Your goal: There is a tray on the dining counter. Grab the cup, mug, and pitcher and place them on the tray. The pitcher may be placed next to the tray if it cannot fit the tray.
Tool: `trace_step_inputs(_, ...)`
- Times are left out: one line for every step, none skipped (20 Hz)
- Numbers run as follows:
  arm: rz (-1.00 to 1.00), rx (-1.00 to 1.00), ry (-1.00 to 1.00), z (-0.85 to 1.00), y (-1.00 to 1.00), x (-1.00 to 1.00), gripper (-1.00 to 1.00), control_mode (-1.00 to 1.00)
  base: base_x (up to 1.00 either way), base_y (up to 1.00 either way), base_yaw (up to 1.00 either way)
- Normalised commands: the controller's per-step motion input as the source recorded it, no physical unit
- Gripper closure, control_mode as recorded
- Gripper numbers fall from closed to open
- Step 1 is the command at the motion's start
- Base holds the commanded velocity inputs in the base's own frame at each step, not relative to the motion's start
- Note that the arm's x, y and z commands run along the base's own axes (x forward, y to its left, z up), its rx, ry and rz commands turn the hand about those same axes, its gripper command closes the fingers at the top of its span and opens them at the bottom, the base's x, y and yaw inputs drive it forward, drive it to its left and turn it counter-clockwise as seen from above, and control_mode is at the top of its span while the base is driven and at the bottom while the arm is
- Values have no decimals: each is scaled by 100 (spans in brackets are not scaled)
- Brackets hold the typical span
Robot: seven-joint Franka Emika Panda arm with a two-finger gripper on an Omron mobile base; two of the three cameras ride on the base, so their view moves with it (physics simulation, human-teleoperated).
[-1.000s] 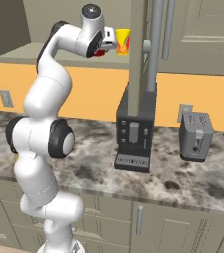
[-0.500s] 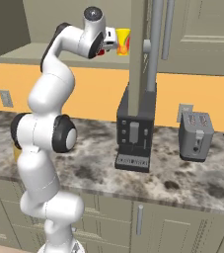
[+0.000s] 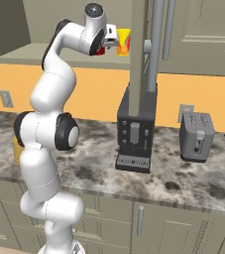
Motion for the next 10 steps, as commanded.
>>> trace_step_inputs(0,0,0,4,3,5,-100,-100,0,0,0)
trace_step_inputs(0,0,0,0,3,9,-100,-100,0,0,0)
trace_step_inputs(0,0,0,0,5,17,-100,-100,0,0,0)
trace_step_inputs(0,0,0,0,9,27,-100,-100,0,0,0)
trace_step_inputs(0,0,0,0,12,32,100,-100,0,0,0)
trace_step_inputs(0,0,0,-2,13,31,100,-100,0,0,0)
trace_step_inputs(0,0,0,0,14,23,100,-100,0,0,0)
trace_step_inputs(0,0,0,0,14,14,100,-100,0,0,0)
trace_step_inputs(0,0,0,0,10,0,100,-100,0,0,0)
trace_step_inputs(1,0,0,0,7,0,100,-100,0,0,0)
